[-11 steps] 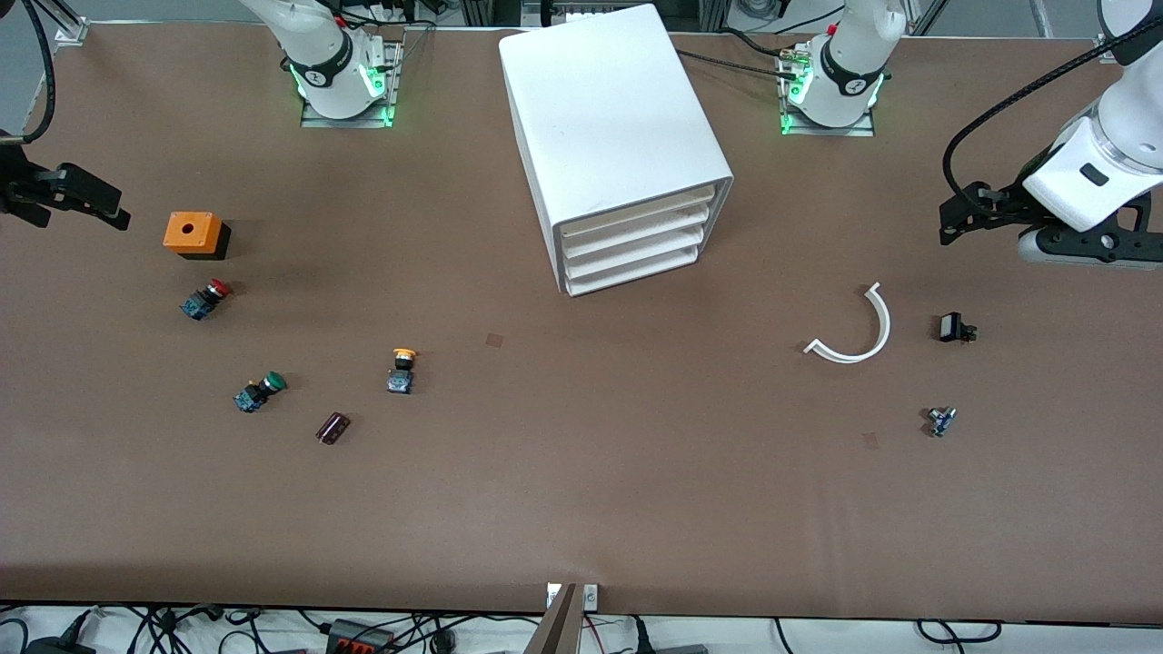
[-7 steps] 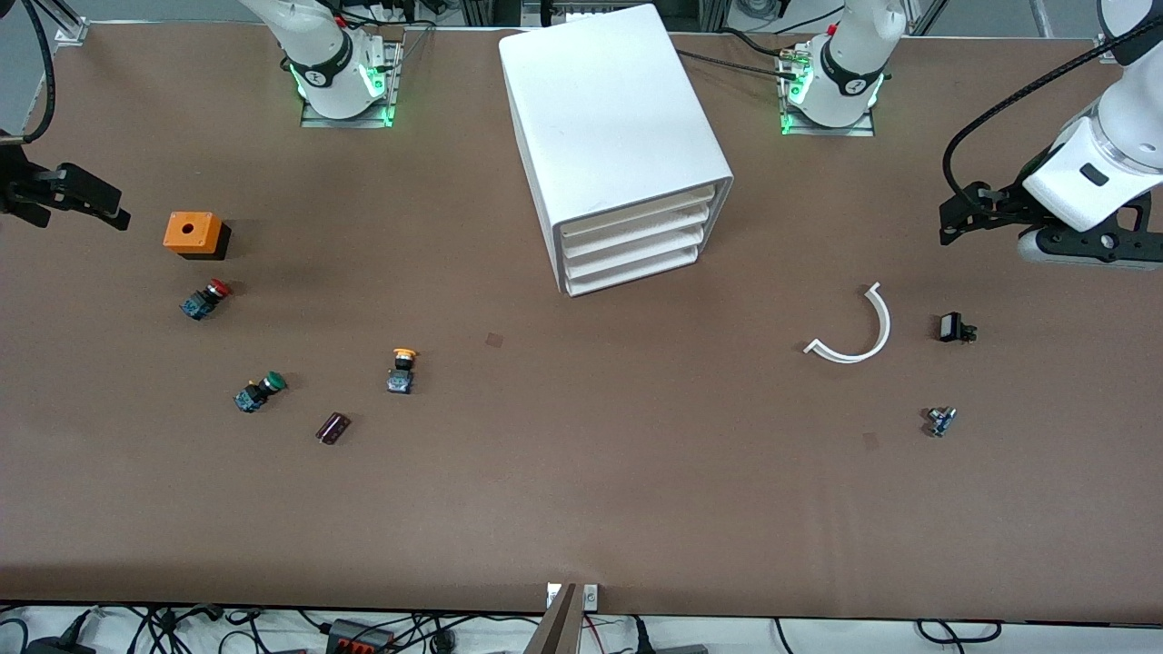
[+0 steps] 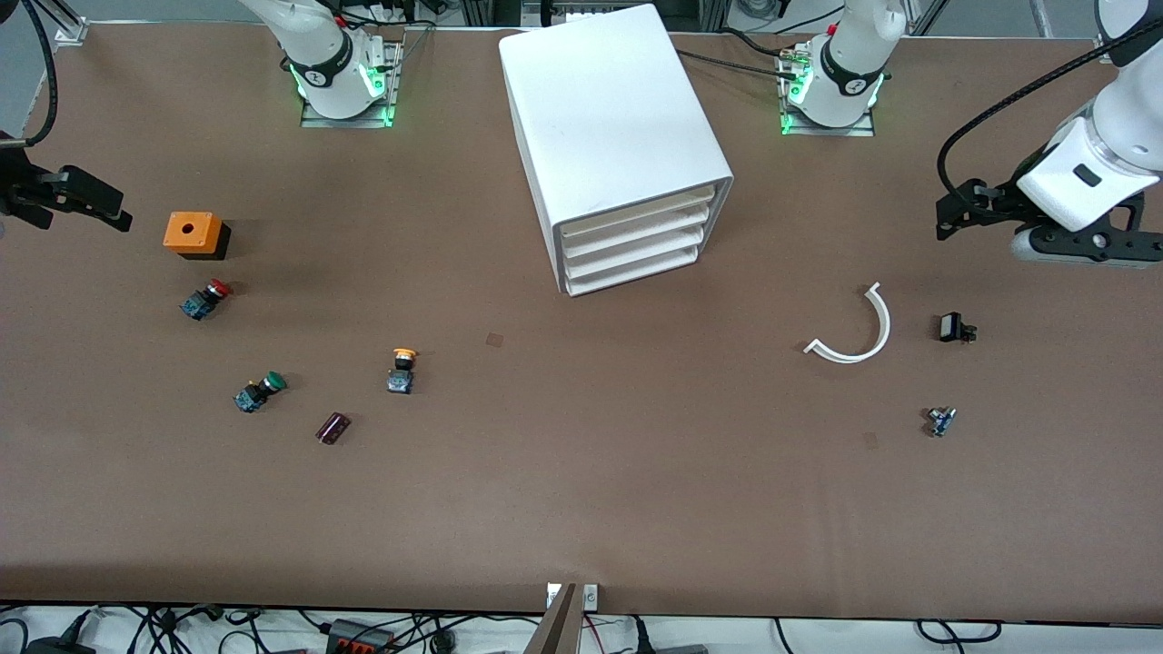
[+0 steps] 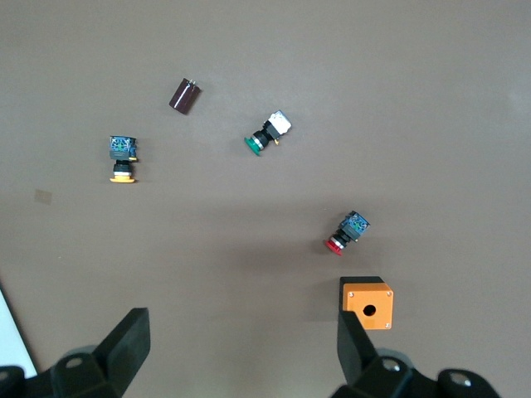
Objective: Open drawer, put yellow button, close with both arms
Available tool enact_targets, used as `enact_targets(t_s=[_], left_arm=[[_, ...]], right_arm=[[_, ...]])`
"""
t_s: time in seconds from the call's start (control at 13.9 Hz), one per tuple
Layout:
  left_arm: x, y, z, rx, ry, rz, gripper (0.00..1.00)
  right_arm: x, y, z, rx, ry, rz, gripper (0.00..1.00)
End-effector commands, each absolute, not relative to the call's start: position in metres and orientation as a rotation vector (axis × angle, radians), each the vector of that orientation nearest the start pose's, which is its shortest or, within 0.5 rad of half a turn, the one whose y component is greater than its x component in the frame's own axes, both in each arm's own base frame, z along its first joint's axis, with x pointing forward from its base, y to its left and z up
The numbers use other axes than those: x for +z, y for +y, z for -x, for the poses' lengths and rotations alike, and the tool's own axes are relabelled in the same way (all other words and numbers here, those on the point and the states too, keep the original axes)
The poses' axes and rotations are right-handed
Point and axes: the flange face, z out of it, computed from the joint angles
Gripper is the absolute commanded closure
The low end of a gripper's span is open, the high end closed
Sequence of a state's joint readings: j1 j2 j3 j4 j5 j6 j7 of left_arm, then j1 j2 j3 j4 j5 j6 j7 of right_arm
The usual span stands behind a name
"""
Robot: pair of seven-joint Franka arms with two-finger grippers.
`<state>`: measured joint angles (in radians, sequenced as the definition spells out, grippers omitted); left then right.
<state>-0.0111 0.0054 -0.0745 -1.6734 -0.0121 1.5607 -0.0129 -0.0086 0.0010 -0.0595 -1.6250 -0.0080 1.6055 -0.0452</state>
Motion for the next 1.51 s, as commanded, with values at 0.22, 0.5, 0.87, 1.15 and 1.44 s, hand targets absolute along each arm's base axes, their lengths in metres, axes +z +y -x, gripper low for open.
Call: enact_targets(t_s=[0.22, 0.5, 0.87, 1.15, 1.44], left_arm=[[0.547, -0.074, -0.547, 0.481, 0.246, 3.296, 0.0], [0.486, -0.11, -0.551, 0.924, 0.587, 3.493, 0.0], [0.406, -0.151, -0.579, 1.081, 1.101, 3.865, 0.0], [0.336, -0.178, -0.588, 0.918, 1.567, 4.016, 0.0], [0.295, -0.216, -0.567, 0.818, 1.629, 4.107, 0.0]], right_arm=[[0.576, -0.019, -0.572, 0.078, -0.022, 3.126, 0.0], [0.54, 0.025, -0.592, 0.124, -0.136, 3.127, 0.0], [0.486, 0.081, -0.616, 0.226, -0.253, 3.126, 0.0], [0.441, 0.117, -0.633, 0.197, -0.324, 3.13, 0.0], [0.387, 0.137, -0.646, 0.212, -0.347, 3.114, 0.0]])
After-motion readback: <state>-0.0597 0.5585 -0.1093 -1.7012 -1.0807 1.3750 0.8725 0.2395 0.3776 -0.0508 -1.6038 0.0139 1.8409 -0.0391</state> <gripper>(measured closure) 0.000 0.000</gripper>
